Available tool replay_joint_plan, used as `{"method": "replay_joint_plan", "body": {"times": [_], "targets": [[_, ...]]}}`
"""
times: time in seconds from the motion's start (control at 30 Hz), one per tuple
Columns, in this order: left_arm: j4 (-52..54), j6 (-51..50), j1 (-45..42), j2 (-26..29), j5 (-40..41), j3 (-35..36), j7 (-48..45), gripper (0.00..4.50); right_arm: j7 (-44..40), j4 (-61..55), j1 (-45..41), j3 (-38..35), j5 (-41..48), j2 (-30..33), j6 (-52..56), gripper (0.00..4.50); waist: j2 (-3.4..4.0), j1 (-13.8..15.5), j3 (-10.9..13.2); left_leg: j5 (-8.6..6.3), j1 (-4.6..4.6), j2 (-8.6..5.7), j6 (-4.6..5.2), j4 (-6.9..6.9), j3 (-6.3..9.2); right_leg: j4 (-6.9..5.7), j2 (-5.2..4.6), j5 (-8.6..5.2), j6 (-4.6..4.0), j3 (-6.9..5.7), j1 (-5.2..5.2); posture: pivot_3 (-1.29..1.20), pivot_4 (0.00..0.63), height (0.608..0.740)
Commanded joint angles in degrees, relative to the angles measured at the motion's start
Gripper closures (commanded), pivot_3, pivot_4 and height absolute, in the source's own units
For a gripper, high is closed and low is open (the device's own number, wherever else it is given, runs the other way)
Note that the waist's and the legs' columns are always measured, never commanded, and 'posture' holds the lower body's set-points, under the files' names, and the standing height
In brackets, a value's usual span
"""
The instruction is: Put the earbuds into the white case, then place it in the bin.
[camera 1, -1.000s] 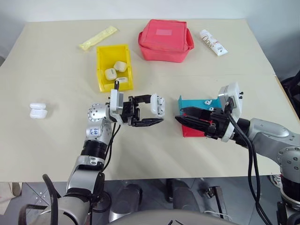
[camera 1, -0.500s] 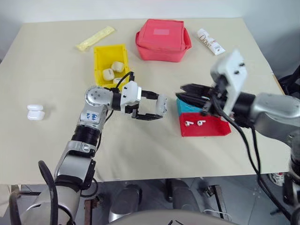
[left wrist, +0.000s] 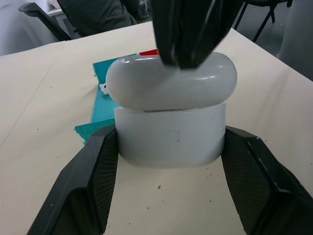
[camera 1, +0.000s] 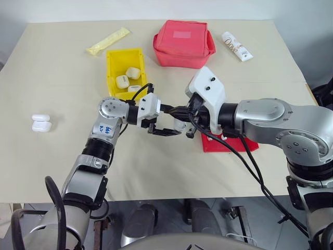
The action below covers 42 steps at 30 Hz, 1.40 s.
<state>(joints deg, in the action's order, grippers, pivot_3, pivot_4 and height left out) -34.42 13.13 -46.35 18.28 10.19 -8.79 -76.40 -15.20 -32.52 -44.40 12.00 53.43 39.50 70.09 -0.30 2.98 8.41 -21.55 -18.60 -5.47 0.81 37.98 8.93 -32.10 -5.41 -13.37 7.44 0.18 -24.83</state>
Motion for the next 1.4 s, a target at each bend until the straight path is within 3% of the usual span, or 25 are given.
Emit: {"method": "replay_joint_plan", "body": {"times": [0.03, 0.43, 0.6, 0.7, 0.83, 0.97, 1.1, 1.2, 1.37, 1.4], "targets": [[1.8, 0.2, -0.4, 1.0, 2.7, 2.4, -0.4, 1.73, -2.1, -2.0, 2.7, -4.7, -1.3, 3.4, 0.1, 4.49, 0.00, -0.1, 0.0, 0.00, -0.02, -0.01, 0.00, 0.00, -0.02, 0.00, 0.00, 0.00, 0.00, 0.02, -0.03, 0.00, 0.150, 0.740], [3.9, -2.0, 0.9, 0.4, 10.0, 7.5, -2.0, 1.73, -10.7, -1.8, 15.3, -19.4, -2.4, 9.8, -6.6, 4.49, 0.00, 0.0, 0.0, 0.01, -0.02, 0.00, 0.01, 0.01, -0.04, 0.03, -0.02, 0.02, 0.03, 0.02, 0.00, 0.00, 0.150, 0.740], [6.3, -6.3, 3.3, 0.7, 16.2, 12.4, -1.5, 1.73, -24.9, -2.3, 26.6, -33.3, 1.9, 11.4, -14.9, 4.49, -0.03, 0.1, 0.0, 0.01, 0.05, 0.02, 0.02, -0.01, -0.02, 0.08, 0.00, 0.04, 0.05, 0.00, 0.13, 0.00, 0.150, 0.740], [3.8, -6.7, 3.6, 3.0, 16.6, 15.6, 0.3, 1.73, -36.2, 2.0, 35.7, -43.0, 5.6, 12.9, -16.5, 3.93, -0.06, 0.2, 0.0, 0.01, 0.12, 0.01, 0.04, 0.00, -0.02, 0.10, 0.01, 0.05, 0.08, 0.00, 0.23, 0.00, 0.150, 0.740], [-1.8, -4.5, 2.0, 5.7, 15.0, 18.5, 3.4, 1.73, -44.8, 7.2, 43.4, -46.9, 3.4, 14.8, -19.8, 2.59, -0.08, 0.2, 0.1, 0.00, 0.27, 0.01, 0.06, 0.00, -0.09, 0.07, 0.02, 0.05, 0.09, 0.09, 0.33, 0.00, 0.150, 0.740], [-5.5, -2.8, 0.1, 6.6, 13.1, 19.9, 8.4, 1.73, -46.4, 10.3, 44.8, -46.8, 0.4, 15.4, -23.4, 1.23, -0.07, 0.1, 0.1, 0.00, 0.26, 0.01, 0.05, -0.01, -0.10, 0.06, 0.02, 0.05, 0.09, 0.09, 0.30, 0.00, 0.150, 0.740], [-12.0, -2.9, -4.0, 7.8, 8.5, 20.6, 21.3, 1.73, -44.8, 10.3, 44.0, -45.4, -0.9, 14.5, -25.0, 0.03, -0.09, 0.2, 0.1, 0.00, 0.24, 0.02, 0.04, -0.02, -0.09, 0.06, 0.00, 0.06, 0.09, 0.09, 0.28, 0.00, 0.150, 0.740], [-19.4, -1.7, -8.8, 9.0, 2.6, 19.0, 32.2, 1.73, -42.9, 8.9, 43.7, -43.8, -1.2, 13.4, -25.6, 0.03, -0.10, 0.3, 0.1, 0.00, 0.25, 0.00, 0.03, -0.01, -0.09, 0.05, 0.02, 0.06, 0.10, 0.10, 0.28, 0.00, 0.150, 0.740], [-28.3, -1.5, -14.1, 9.7, -2.6, 17.3, 38.9, 1.73, -40.1, 6.1, 44.0, -43.4, -0.1, 12.4, -25.6, 0.03, -0.11, 0.4, 0.1, 0.00, 0.22, -0.05, 0.03, -0.01, -0.10, 0.06, 0.00, 0.09, 0.15, 0.10, 0.26, 0.00, 0.150, 0.740], [-29.2, -0.9, -14.7, 9.4, -2.5, 17.3, 37.4, 1.38, -39.7, 5.7, 44.1, -43.3, 0.0, 12.3, -25.6, 0.01, -0.11, 0.4, 0.1, 0.00, 0.22, -0.07, 0.04, -0.01, -0.10, 0.06, -0.01, 0.09, 0.15, 0.10, 0.25, 0.00, 0.150, 0.740]]}}
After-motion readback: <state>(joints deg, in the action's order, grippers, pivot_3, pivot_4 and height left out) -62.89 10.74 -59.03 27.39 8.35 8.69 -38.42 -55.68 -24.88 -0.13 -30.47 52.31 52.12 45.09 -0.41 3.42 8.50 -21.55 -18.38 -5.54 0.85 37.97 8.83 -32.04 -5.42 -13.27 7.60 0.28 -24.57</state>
